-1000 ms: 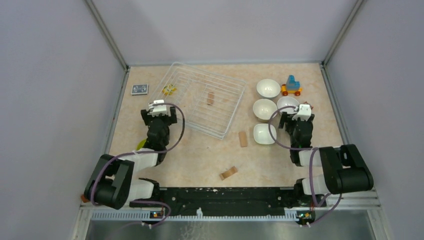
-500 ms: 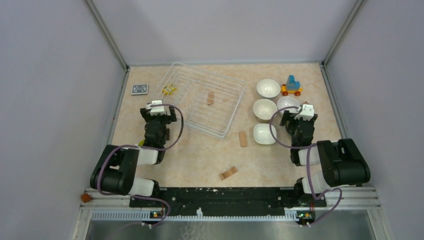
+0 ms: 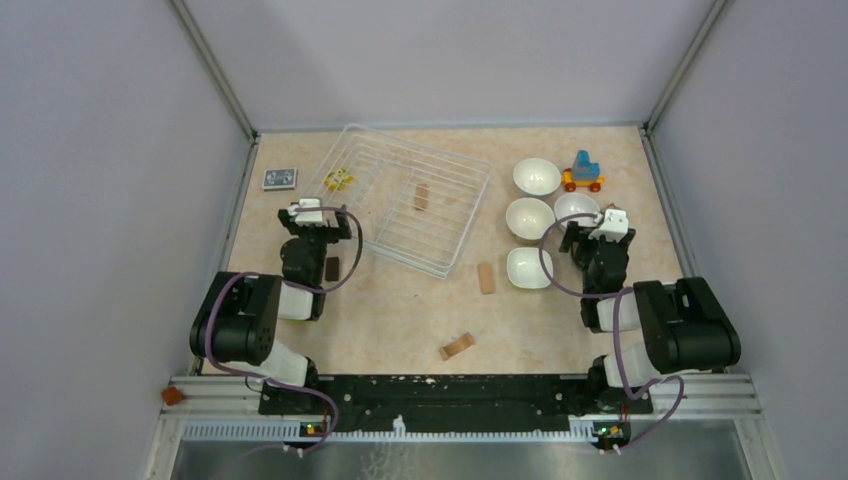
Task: Unload the bowls from the dish rack
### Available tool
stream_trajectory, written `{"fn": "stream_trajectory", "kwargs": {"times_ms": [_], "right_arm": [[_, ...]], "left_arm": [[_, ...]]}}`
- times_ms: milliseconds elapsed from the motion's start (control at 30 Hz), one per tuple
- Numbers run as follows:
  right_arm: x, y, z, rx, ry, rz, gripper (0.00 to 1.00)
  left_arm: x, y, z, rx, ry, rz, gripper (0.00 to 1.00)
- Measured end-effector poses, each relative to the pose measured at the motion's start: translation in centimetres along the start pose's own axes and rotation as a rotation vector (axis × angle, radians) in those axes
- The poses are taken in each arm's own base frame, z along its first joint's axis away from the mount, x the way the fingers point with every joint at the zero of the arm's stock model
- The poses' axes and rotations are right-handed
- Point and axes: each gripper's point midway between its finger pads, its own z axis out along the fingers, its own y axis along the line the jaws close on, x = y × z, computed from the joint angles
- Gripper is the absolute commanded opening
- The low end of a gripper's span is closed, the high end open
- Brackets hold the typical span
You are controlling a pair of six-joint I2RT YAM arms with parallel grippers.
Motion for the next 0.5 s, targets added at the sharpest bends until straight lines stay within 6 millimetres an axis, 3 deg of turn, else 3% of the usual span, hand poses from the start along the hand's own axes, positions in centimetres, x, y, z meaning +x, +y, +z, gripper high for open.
{"fn": "stream_trajectory", "kwargs": {"times_ms": [500], "right_arm": [[-0.01,0.0,0.0,0.0,0.0,0.0,0.91]], "left_arm": [[-0.02,-0.11,0.04,0.009,0.0,0.0,0.99]]}}
